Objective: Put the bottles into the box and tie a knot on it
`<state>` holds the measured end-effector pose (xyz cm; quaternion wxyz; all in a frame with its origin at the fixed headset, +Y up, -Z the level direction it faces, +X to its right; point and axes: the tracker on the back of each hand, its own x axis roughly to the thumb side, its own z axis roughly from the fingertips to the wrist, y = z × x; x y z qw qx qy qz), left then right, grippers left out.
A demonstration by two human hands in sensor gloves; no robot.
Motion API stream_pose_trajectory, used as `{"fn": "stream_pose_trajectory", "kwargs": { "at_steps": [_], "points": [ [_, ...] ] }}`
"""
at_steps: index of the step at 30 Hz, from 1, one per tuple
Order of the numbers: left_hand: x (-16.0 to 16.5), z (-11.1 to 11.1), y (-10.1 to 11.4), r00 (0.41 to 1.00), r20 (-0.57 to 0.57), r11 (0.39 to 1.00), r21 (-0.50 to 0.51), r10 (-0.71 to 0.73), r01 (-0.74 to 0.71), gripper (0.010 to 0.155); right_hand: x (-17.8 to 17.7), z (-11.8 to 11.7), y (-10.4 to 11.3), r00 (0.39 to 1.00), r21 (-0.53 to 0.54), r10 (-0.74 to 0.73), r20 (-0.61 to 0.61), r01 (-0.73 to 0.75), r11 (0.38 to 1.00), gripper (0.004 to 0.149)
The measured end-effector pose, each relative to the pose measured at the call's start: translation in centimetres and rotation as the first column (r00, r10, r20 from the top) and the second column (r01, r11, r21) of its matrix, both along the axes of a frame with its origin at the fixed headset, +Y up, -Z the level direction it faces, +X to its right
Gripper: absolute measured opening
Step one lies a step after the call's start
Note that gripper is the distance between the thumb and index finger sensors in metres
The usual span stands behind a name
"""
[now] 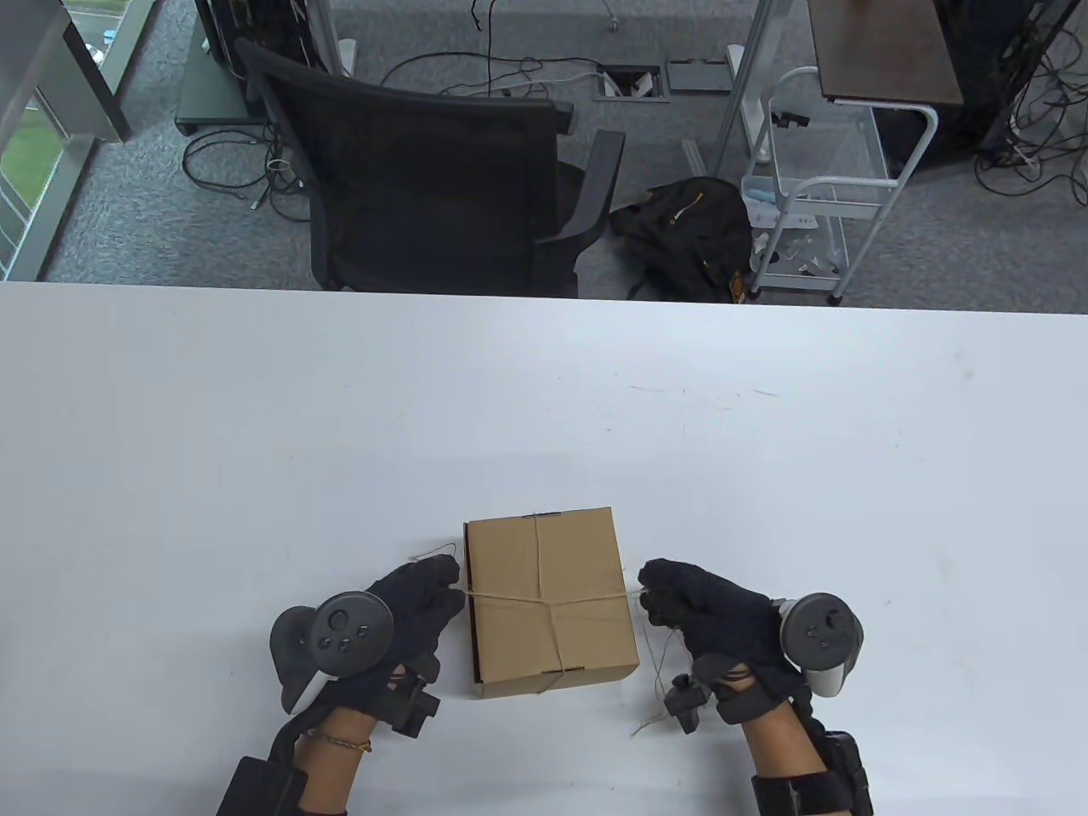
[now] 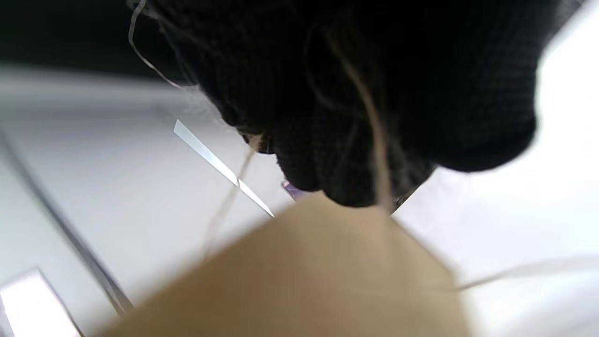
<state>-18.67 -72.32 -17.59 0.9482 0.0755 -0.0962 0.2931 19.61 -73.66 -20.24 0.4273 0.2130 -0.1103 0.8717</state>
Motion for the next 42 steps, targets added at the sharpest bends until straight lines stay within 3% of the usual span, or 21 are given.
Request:
{"fn": "stream_pose_trajectory", "kwargs": {
  "at_steps": [3,6,12,15,19,21,26,30,33,36,38,42],
  "points": [
    [0.0,-0.2,-0.5,0.999,0.006,0.999,-0.015,-0.048,0.048,0.052,-1.6,0.4,0.0,0.949,0.096,0.31,0.059,-0.315,0.944,0.038],
    [0.0,-0.3,-0.8,0.987,0.013,0.987,-0.009,-0.158,0.158,0.051,-2.2,0.4,-0.6,0.908,0.051,0.406,0.101,-0.412,0.91,0.039],
    [0.4,-0.7,-2.0,0.984,0.08,0.984,-0.065,-0.162,0.167,0.044,-3.3,0.4,-1.9,0.892,0.045,0.442,0.096,-0.448,0.893,0.04],
    [1.1,-0.7,-2.6,0.961,0.203,0.972,-0.103,-0.187,0.211,0.044,-4.3,0.6,-2.3,0.864,0.055,0.5,0.056,-0.503,0.863,0.04],
    [1.5,-0.5,-3.3,0.933,0.262,0.951,-0.123,-0.246,0.285,0.045,-4.9,0.6,-2.6,0.854,0.007,0.52,0.018,-0.52,0.854,0.041],
    [1.7,-0.6,-3.9,0.919,0.302,0.93,-0.187,-0.253,0.317,0.046,-5.4,0.7,-3.2,0.816,-0.041,0.578,-0.021,-0.578,0.815,0.041],
    [2.7,-0.6,-4.5,0.896,0.308,0.899,-0.199,-0.321,0.39,0.047,-6.0,0.5,-3.7,0.789,-0.125,0.612,-0.057,-0.614,0.78,0.04],
    [3.6,-0.5,-4.7,0.873,0.319,0.876,-0.193,-0.37,0.442,0.047,-6.6,0.5,-4.4,0.705,-0.165,0.699,-0.118,-0.709,0.686,0.041],
    [3.2,-0.4,-4.5,0.906,0.298,0.913,-0.185,-0.3,0.363,0.047,-6.1,0.5,-4.3,0.751,-0.151,0.653,-0.099,-0.66,0.736,0.04],
    [2.0,-0.4,-3.4,0.971,0.211,0.973,-0.177,-0.111,0.149,0.046,-4.1,0.3,-3.8,0.922,-0.282,0.371,-0.106,-0.386,0.878,0.04],
    [1.5,-0.4,-2.7,0.987,0.162,0.984,-0.175,-0.001,0.03,0.047,-2.8,0.3,-3.1,0.981,-0.316,0.178,-0.082,-0.195,0.928,0.04],
    [1.3,-0.2,-1.9,0.972,0.132,0.96,-0.23,0.195,-0.161,0.047,-1.3,0.6,-2.3,0.992,-0.386,-0.108,-0.061,0.077,0.919,0.041]
  ]
}}
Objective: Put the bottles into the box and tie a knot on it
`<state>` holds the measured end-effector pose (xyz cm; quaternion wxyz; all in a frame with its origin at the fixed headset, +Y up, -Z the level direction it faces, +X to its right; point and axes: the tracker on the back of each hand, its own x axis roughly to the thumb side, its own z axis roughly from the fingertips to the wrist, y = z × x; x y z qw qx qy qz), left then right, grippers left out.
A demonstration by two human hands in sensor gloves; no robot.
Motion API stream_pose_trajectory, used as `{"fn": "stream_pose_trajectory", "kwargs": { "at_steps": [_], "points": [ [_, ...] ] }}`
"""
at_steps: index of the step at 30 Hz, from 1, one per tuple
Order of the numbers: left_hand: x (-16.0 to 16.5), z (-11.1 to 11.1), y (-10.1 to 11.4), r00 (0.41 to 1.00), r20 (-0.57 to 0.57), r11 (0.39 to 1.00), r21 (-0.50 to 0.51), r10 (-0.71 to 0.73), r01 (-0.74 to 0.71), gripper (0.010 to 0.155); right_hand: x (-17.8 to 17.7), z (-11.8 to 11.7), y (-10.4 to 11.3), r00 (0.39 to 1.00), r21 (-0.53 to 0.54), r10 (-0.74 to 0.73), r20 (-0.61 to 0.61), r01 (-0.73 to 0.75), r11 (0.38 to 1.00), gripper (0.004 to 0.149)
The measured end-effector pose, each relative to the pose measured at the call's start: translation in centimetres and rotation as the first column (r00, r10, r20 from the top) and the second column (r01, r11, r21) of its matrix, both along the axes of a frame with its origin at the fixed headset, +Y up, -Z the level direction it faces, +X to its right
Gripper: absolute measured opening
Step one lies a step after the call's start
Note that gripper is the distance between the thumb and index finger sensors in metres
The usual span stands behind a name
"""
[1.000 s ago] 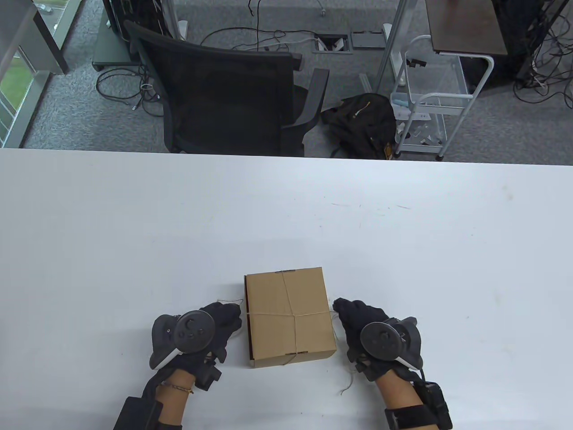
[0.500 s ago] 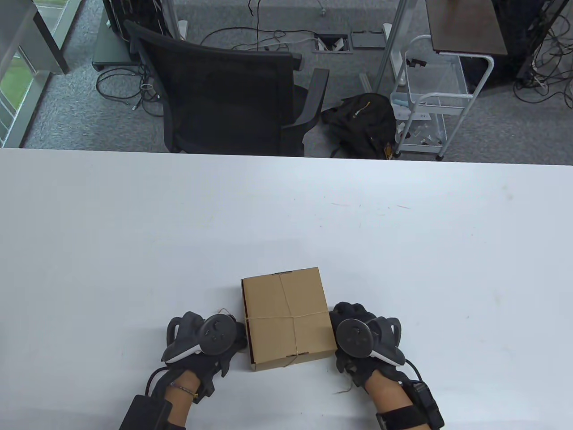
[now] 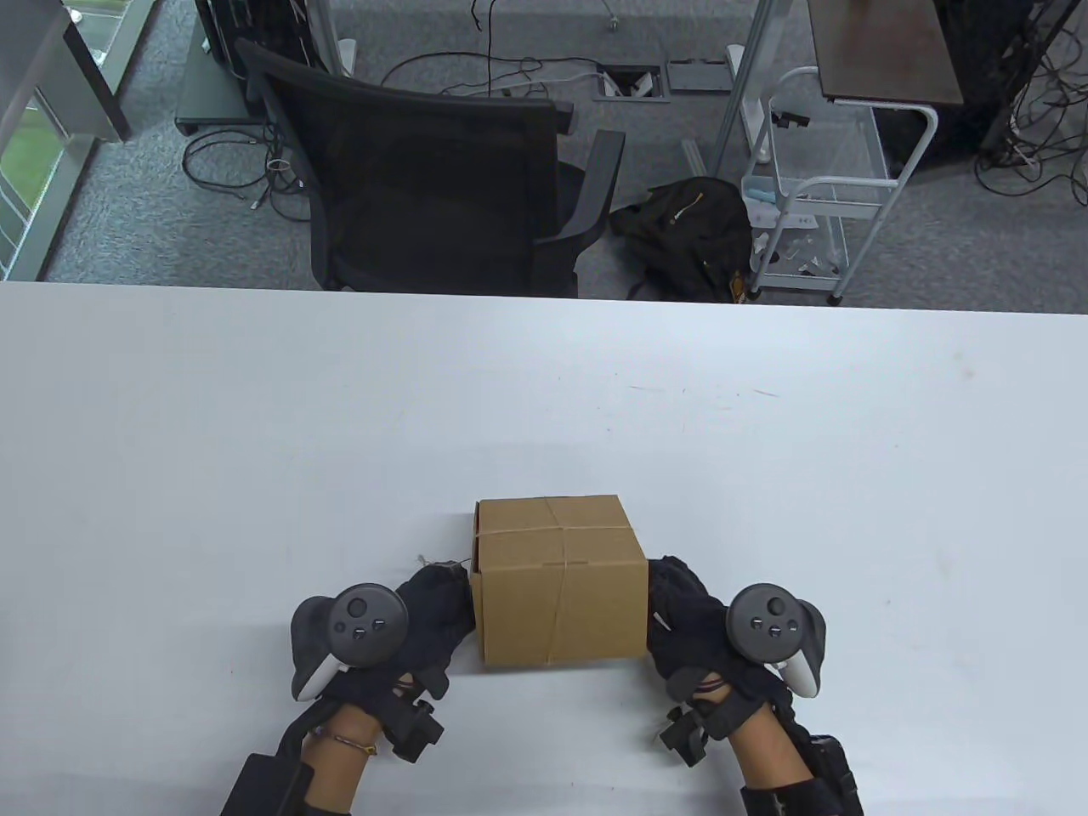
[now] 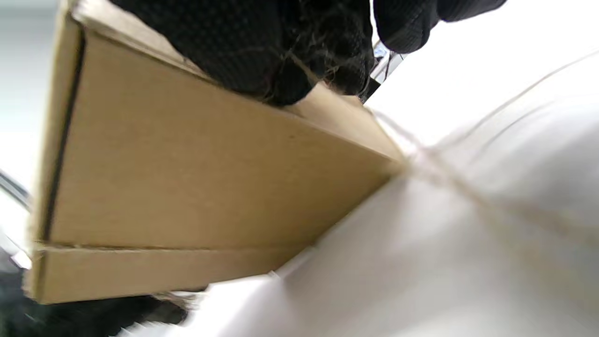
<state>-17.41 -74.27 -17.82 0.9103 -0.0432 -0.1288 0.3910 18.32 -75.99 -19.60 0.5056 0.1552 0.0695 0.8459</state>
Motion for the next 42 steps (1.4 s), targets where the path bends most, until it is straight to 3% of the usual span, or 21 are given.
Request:
{"fn": "stream_pose_trajectory", "kwargs": {
  "at_steps": [2,4,7,9,12,15,17,18,19,21,22,27,29,31,32,34,36,39,42],
  "points": [
    [0.0,0.2,0.2,0.991,-0.006,0.99,-0.026,0.137,-0.137,0.047,0.2,0.2,0.3,0.995,-0.011,-0.095,0.027,0.095,0.995,0.041],
    [-0.1,0.5,0.5,0.977,-0.031,0.977,-0.025,0.21,-0.211,0.048,0.2,0.7,0.9,0.997,-0.026,-0.076,0.011,0.076,0.997,0.041],
    [-0.5,1.0,1.5,0.974,-0.071,0.977,0.013,0.214,-0.214,0.047,0.2,1.2,1.8,0.993,-0.005,-0.096,0.062,0.096,0.995,0.041],
    [-1.0,1.1,2.0,0.955,-0.125,0.963,0.024,0.268,-0.267,0.047,0.4,1.2,1.8,0.988,-0.061,-0.142,0.058,0.145,0.987,0.042],
    [-1.2,0.9,1.7,0.942,-0.165,0.952,-0.049,0.291,-0.302,0.048,0.2,0.9,0.7,0.976,-0.188,-0.201,0.08,0.213,0.959,0.041],
    [-1.3,0.0,0.1,0.93,-0.207,0.934,-0.13,0.302,-0.332,0.048,-0.1,0.4,-0.8,0.986,-0.217,-0.141,0.084,0.156,0.964,0.041],
    [-1.4,-0.5,-0.9,0.891,-0.254,0.876,-0.216,0.376,-0.431,0.049,-0.3,0.1,-1.6,0.983,-0.295,-0.161,0.084,0.179,0.939,0.041],
    [-1.5,-0.7,-1.3,0.853,-0.278,0.814,-0.275,0.442,-0.512,0.049,-0.4,0.0,-1.9,0.988,-0.351,-0.144,0.052,0.153,0.924,0.042],
    [-1.7,-0.7,-1.7,0.815,-0.314,0.758,-0.311,0.487,-0.573,0.049,-0.3,0.0,-1.8,0.992,-0.344,-0.123,0.03,0.126,0.931,0.041],
    [-1.9,-0.7,-1.7,0.786,-0.291,0.714,-0.331,0.545,-0.617,0.049,-0.2,0.1,-1.3,0.996,-0.309,-0.074,0.038,0.083,0.947,0.041],
    [-2.0,-0.6,-1.6,0.797,-0.29,0.721,-0.34,0.53,-0.603,0.05,-0.1,0.3,-0.9,0.998,-0.296,-0.046,0.04,0.056,0.954,0.041],
    [-1.9,0.4,1.2,0.881,-0.176,0.861,-0.196,0.439,-0.468,0.05,-0.9,1.5,2.9,0.979,-0.075,0.198,-0.052,-0.202,0.977,0.039],
    [-0.4,1.4,2.2,0.933,-0.13,0.928,-0.126,0.336,-0.352,0.049,-2.0,2.3,4.3,0.942,0.081,0.31,-0.128,-0.302,0.95,0.038],
    [1.3,2.3,2.7,0.98,-0.12,0.985,-0.047,0.159,-0.166,0.049,-2.7,3.1,5.3,0.919,0.2,0.383,-0.089,-0.36,0.911,0.037],
    [2.3,2.7,2.9,0.993,-0.111,0.999,-0.003,0.042,-0.043,0.048,-3.1,3.5,5.8,0.904,0.308,0.421,-0.079,-0.38,0.872,0.037],
    [4.0,3.3,3.0,0.969,-0.135,0.97,0.101,-0.207,0.221,0.047,-3.5,4.3,6.6,0.872,0.46,0.489,-0.006,-0.432,0.776,0.037],
    [4.9,3.3,3.0,0.929,-0.145,0.915,0.181,-0.339,0.362,0.047,-3.8,4.6,6.8,0.859,0.571,0.51,0.054,-0.445,0.69,0.037],
    [5.1,2.3,2.5,0.943,-0.086,0.923,0.197,-0.32,0.331,0.047,-3.7,4.2,6.3,0.858,0.622,0.505,0.087,-0.443,0.645,0.038],
    [4.6,1.2,1.9,0.96,-0.028,0.932,0.235,-0.279,0.277,0.047,-3.5,2.8,5.4,0.893,0.626,0.444,0.074,-0.389,0.676,0.038]
  ]
}}
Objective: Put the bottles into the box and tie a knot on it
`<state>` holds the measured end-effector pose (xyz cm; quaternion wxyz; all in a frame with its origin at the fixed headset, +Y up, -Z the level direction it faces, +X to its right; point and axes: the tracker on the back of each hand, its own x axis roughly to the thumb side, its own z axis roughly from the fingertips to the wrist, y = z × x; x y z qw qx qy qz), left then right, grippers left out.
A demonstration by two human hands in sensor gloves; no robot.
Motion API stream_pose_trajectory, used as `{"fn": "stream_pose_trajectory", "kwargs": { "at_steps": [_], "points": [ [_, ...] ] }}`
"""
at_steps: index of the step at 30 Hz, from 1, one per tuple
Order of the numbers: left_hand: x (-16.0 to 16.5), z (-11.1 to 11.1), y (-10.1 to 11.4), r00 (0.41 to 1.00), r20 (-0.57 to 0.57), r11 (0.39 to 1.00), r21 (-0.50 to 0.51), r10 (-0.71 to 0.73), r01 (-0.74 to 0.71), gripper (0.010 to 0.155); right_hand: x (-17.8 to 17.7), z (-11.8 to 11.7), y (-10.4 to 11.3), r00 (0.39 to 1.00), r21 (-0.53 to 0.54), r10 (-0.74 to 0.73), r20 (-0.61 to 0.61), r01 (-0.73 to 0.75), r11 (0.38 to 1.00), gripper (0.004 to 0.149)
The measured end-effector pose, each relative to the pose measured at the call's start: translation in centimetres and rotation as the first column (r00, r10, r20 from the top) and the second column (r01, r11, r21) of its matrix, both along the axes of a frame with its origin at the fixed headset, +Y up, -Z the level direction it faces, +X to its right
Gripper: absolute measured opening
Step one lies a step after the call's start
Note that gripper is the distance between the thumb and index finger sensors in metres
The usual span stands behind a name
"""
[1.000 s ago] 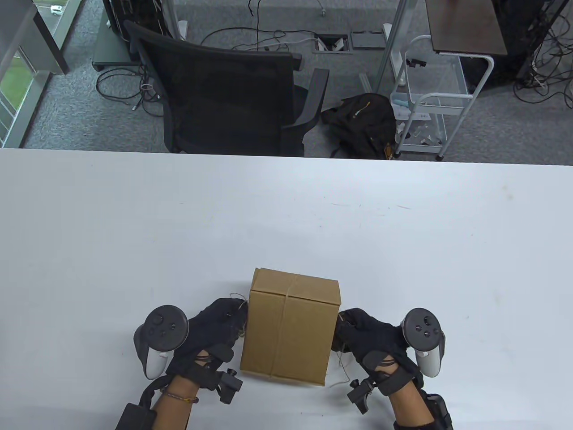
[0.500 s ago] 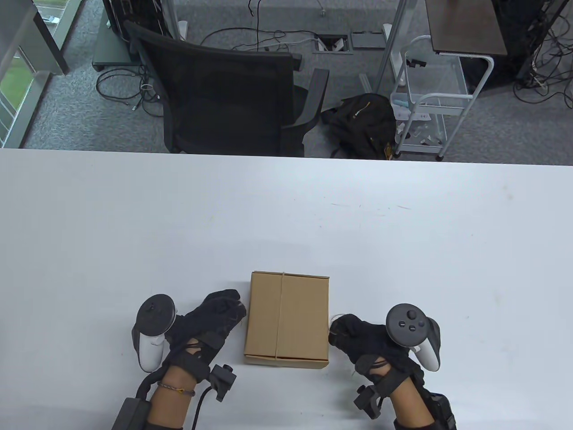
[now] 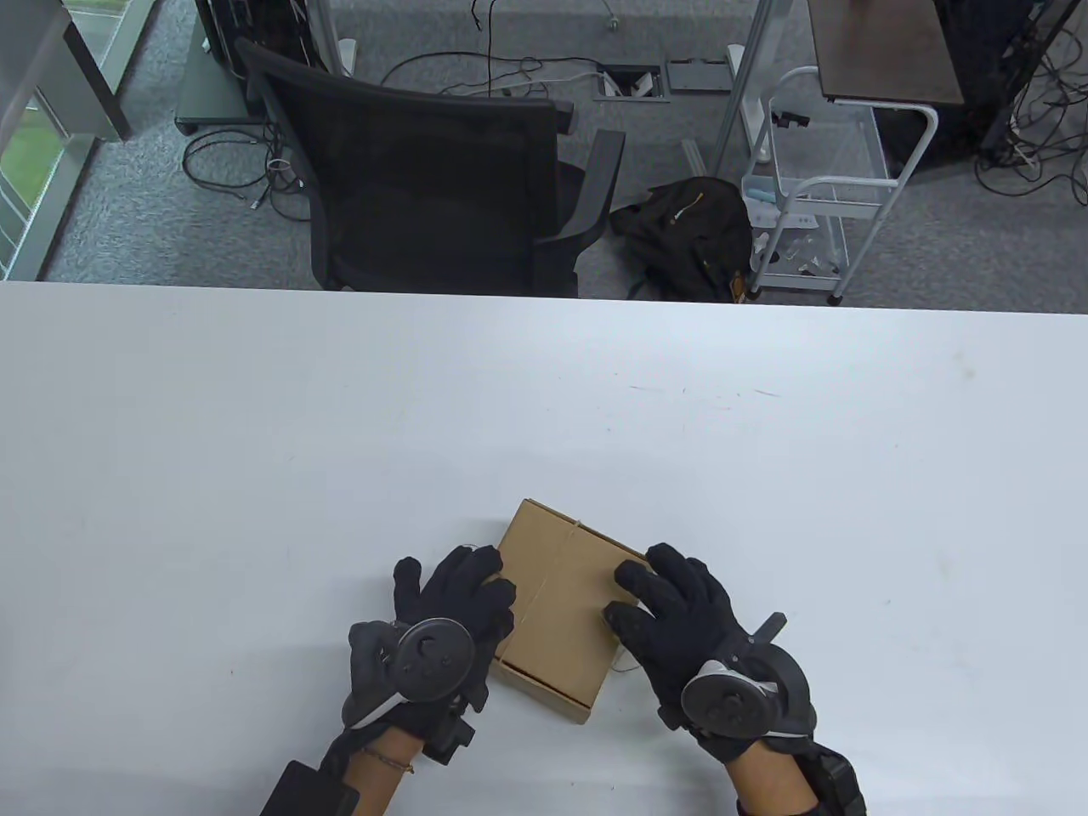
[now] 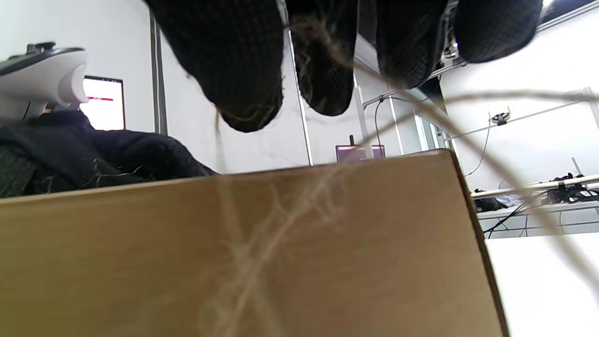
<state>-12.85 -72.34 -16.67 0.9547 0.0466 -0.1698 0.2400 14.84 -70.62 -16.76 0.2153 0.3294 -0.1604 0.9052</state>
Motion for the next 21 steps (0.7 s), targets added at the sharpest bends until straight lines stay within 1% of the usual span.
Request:
{"fn": "stream_pose_trajectory", "kwargs": {
  "at_steps": [2,3,4,5,6,7,8,9,10,11,12,14,15,16,18,20,21],
  "points": [
    [-0.2,-0.5,-0.2,1.0,0.028,1.0,0.02,-0.002,0.001,0.047,0.0,-0.7,-0.6,1.0,-0.035,-0.001,-0.009,0.001,0.999,0.038],
    [-0.3,-0.8,-0.4,1.0,0.015,0.999,0.054,-0.002,0.001,0.046,-0.1,-1.2,-1.1,1.0,-0.073,-0.005,-0.025,0.003,0.997,0.038],
    [-0.3,-1.0,-0.4,1.0,0.013,0.998,0.063,-0.004,0.003,0.047,-0.3,-1.5,-1.6,0.999,-0.122,-0.012,-0.033,0.008,0.992,0.038],
    [-0.2,-1.0,-0.4,1.0,-0.008,0.998,0.068,-0.007,0.008,0.047,-0.3,-1.8,-2.0,1.0,-0.161,-0.028,-0.013,0.025,0.987,0.038],
    [-0.3,-0.9,-0.2,1.0,-0.022,0.996,0.091,-0.005,0.007,0.048,-0.4,-1.8,-1.9,0.997,-0.172,-0.082,-0.011,0.079,0.982,0.038],
    [-0.3,-0.9,0.0,1.0,-0.007,0.995,0.103,-0.002,0.003,0.048,-0.6,-1.7,-1.8,0.998,-0.164,-0.055,0.022,0.058,0.985,0.038],
    [-0.4,-0.9,0.3,1.0,0.007,0.995,0.095,0.021,-0.022,0.048,-0.8,-1.4,-1.4,0.998,-0.135,0.041,0.046,-0.035,0.99,0.038],
    [-0.6,-0.7,0.5,0.996,0.013,0.993,0.08,0.084,-0.084,0.048,-1.2,-0.9,-1.0,0.992,-0.082,0.105,0.072,-0.099,0.992,0.038],
    [-0.6,-0.6,0.6,0.994,0.006,0.991,0.067,0.111,-0.112,0.049,-1.6,-0.5,-0.7,0.986,-0.049,0.141,0.09,-0.137,0.989,0.039],
    [-0.6,-0.4,0.8,0.992,-0.009,0.991,0.028,0.129,-0.128,0.049,-2.3,0.1,-0.2,0.969,0.0,0.22,0.116,-0.221,0.975,0.039],
    [-0.6,-0.1,1.0,0.991,-0.01,0.991,0.013,0.134,-0.134,0.049,-3.0,0.7,0.1,0.943,0.047,0.292,0.159,-0.303,0.952,0.04],
    [-0.4,0.4,1.3,0.99,-0.061,0.992,0.026,0.124,-0.122,0.049,-3.9,1.5,0.4,0.908,0.101,0.368,0.202,-0.393,0.914,0.04],
    [-0.2,0.7,1.4,0.993,-0.054,0.994,0.029,0.105,-0.103,0.05,-4.4,1.9,0.5,0.897,0.123,0.384,0.22,-0.416,0.901,0.04],
    [0.0,1.1,1.6,0.995,-0.062,0.996,0.04,0.081,-0.078,0.05,-4.7,2.3,0.6,0.9,0.13,0.382,0.209,-0.413,0.901,0.04],
    [0.2,1.7,1.4,0.994,-0.085,0.997,0.043,0.063,-0.059,0.049,-5.1,2.7,0.7,0.934,0.121,0.323,0.155,-0.342,0.932,0.039],
    [0.4,1.9,1.0,0.998,-0.059,1.0,0.022,0.023,-0.021,0.049,-5.1,2.8,0.9,0.949,0.1,0.292,0.118,-0.304,0.947,0.038],
    [0.5,1.9,0.6,0.999,-0.046,1.0,0.01,0.003,-0.002,0.048,-4.9,2.9,1.0,0.967,0.088,0.236,0.092,-0.244,0.966,0.038]
  ]
}}
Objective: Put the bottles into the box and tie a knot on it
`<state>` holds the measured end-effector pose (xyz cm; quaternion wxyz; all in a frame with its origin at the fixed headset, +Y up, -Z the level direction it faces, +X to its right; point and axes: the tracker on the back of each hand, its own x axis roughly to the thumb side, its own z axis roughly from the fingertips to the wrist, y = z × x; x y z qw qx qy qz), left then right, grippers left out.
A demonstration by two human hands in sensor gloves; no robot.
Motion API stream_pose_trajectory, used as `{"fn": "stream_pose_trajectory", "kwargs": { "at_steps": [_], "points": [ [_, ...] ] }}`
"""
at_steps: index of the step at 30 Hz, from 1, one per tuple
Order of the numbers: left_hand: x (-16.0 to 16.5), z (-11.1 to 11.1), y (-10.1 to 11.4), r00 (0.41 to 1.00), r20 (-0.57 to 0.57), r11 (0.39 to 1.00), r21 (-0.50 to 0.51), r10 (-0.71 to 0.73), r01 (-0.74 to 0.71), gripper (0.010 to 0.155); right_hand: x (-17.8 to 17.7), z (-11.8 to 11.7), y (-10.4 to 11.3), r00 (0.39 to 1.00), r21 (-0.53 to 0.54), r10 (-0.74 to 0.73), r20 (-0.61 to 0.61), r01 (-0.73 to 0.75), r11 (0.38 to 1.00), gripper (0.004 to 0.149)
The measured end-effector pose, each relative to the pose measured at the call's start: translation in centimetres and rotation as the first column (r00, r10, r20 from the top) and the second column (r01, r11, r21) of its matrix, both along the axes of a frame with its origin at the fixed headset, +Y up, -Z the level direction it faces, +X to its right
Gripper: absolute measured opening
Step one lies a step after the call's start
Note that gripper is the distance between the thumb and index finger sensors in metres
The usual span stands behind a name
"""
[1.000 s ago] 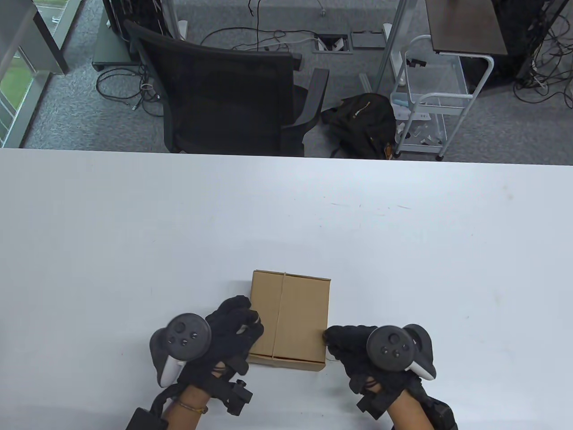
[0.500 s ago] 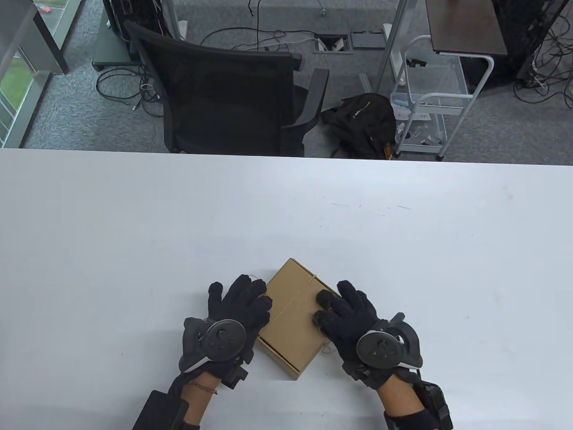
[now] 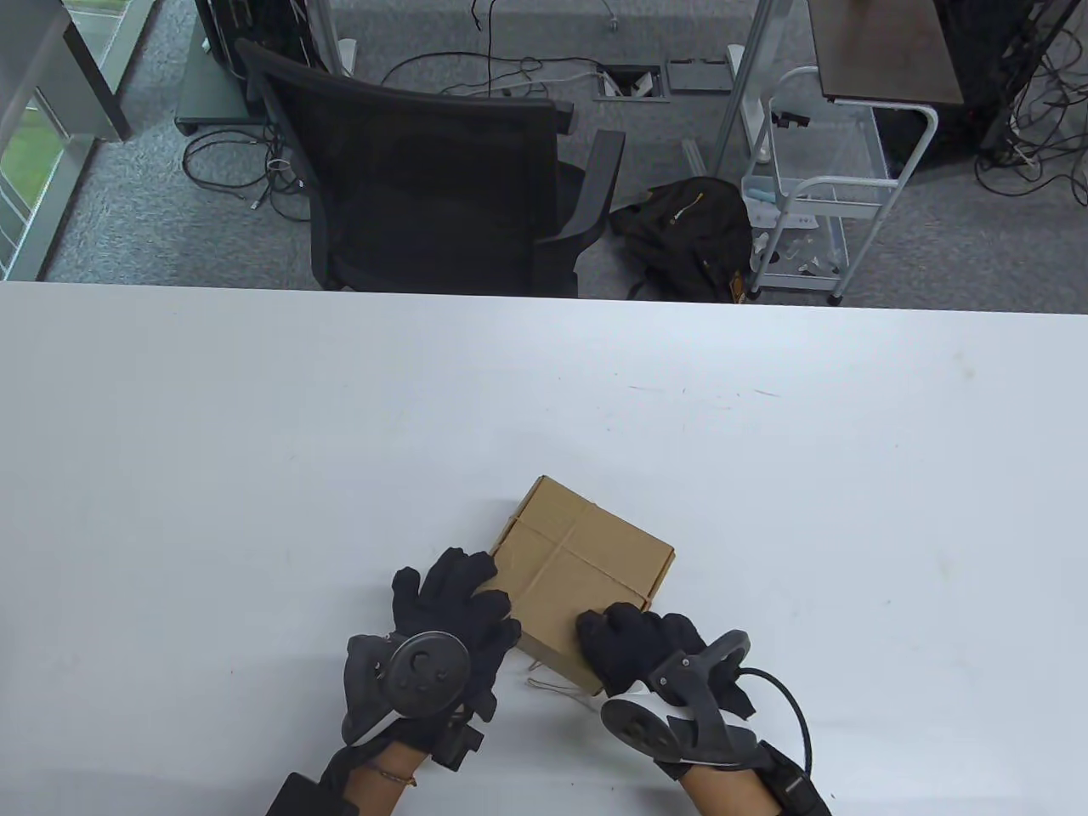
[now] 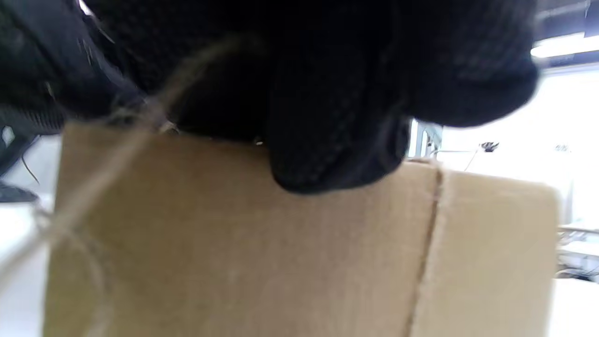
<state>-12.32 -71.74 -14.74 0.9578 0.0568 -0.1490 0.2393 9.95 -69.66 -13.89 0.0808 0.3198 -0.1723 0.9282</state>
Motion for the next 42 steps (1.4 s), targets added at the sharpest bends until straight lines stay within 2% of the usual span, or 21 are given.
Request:
{"fn": "stream_pose_trajectory", "kwargs": {
  "at_steps": [4,10,13,15,16,19,20,23,25,27,29,31,32,33,34,35,36,37,39,40,42],
  "points": [
    [-0.1,-0.3,-0.2,0.999,0.014,0.998,0.031,-0.047,0.046,0.046,1.8,-0.5,0.6,0.996,0.012,-0.08,0.046,0.08,0.997,0.037],
    [-1.2,-1.8,-1.1,0.984,0.179,1.0,-0.003,-0.005,0.005,0.045,6.4,-4.1,-0.7,0.955,-0.057,-0.216,0.205,0.232,0.971,0.038],
    [-1.6,-2.5,-1.4,0.98,0.188,0.998,-0.035,0.058,-0.053,0.045,7.9,-5.8,-2.2,0.934,-0.182,-0.301,0.194,0.335,0.924,0.038],
    [-1.6,-2.5,-1.4,0.983,0.173,0.998,-0.039,0.057,-0.051,0.045,8.4,-6.1,-3.1,0.854,-0.254,-0.478,0.203,0.518,0.817,0.038],
    [-1.5,-2.5,-1.3,0.989,0.145,0.999,-0.015,0.042,-0.04,0.045,8.4,-5.9,-2.7,0.85,-0.285,-0.476,0.224,0.524,0.802,0.038],
    [-2.0,-2.3,-0.9,0.997,0.079,1.0,0.024,0.005,-0.007,0.046,8.1,-5.3,-2.2,0.911,-0.265,-0.34,0.234,0.397,0.879,0.038],
    [-2.2,-2.3,-0.9,0.998,0.063,0.999,0.027,0.023,-0.025,0.046,8.0,-5.1,-2.2,0.915,-0.302,-0.334,0.228,0.393,0.869,0.039],
    [-2.8,-2.3,-1.2,0.997,0.041,0.998,-0.005,0.07,-0.069,0.045,8.0,-4.9,-2.6,0.878,-0.435,-0.416,0.236,0.479,0.763,0.039],
    [-3.4,-2.4,-1.5,0.992,0.067,0.994,-0.027,0.104,-0.102,0.045,8.4,-5.0,-2.8,0.865,-0.47,-0.443,0.236,0.501,0.727,0.039],
    [-4.0,-2.4,-1.8,0.988,0.046,0.987,-0.068,0.149,-0.146,0.045,9.1,-5.5,-3.4,0.848,-0.591,-0.471,0.244,0.515,0.621,0.038],
    [-4.1,-2.5,-1.9,0.989,0.038,0.988,-0.072,0.14,-0.137,0.045,10.1,-5.6,-3.4,0.775,-0.61,-0.569,0.276,0.598,0.519,0.038],
    [-4.0,-2.5,-1.9,0.996,0.011,0.994,-0.057,0.092,-0.092,0.046,11.0,-5.5,-2.7,0.74,-0.458,-0.593,0.319,0.668,0.587,0.039],
    [-4.0,-2.6,-1.9,0.997,0.021,0.995,-0.06,0.075,-0.074,0.046,12.0,-5.4,-2.1,0.747,-0.321,-0.577,0.329,0.663,0.676,0.04],
    [-3.9,-2.6,-2.0,0.996,0.024,0.994,-0.069,0.084,-0.083,0.046,12.5,-5.3,-1.8,0.74,-0.229,-0.578,0.345,0.663,0.713,0.043],
    [-3.9,-2.6,-2.0,0.996,0.022,0.993,-0.072,0.092,-0.09,0.046,12.8,-5.3,-1.7,0.732,-0.183,-0.578,0.361,0.664,0.725,0.044],
    [-3.9,-2.7,-2.0,0.995,0.024,0.993,-0.076,0.097,-0.095,0.046,13.1,-4.8,-1.7,0.727,-0.082,-0.548,0.413,0.629,0.773,0.047],
    [-3.9,-2.7,-2.0,0.995,0.021,0.993,-0.077,0.096,-0.094,0.046,12.9,-4.6,-1.6,0.752,-0.048,-0.51,0.418,0.578,0.814,0.048],
    [-3.9,-2.7,-2.0,0.996,0.015,0.993,-0.076,0.091,-0.09,0.046,12.6,-4.5,-1.4,0.783,-0.043,-0.47,0.407,0.53,0.847,0.05],
    [-4.0,-2.8,-2.0,0.996,0.013,0.993,-0.083,0.087,-0.085,0.046,11.2,-4.0,-1.0,0.872,-0.064,-0.4,0.282,0.433,0.899,0.051],
    [-4.0,-2.8,-2.0,0.995,0.01,0.992,-0.082,0.095,-0.094,0.046,10.0,-3.7,-0.8,0.894,-0.082,-0.414,0.171,0.432,0.898,0.05],
    [-4.1,-2.8,-2.0,0.995,0.004,0.992,-0.082,0.098,-0.098,0.047,8.2,-3.5,-0.9,0.89,-0.216,-0.454,0.041,0.451,0.866,0.052]
  ]
}}
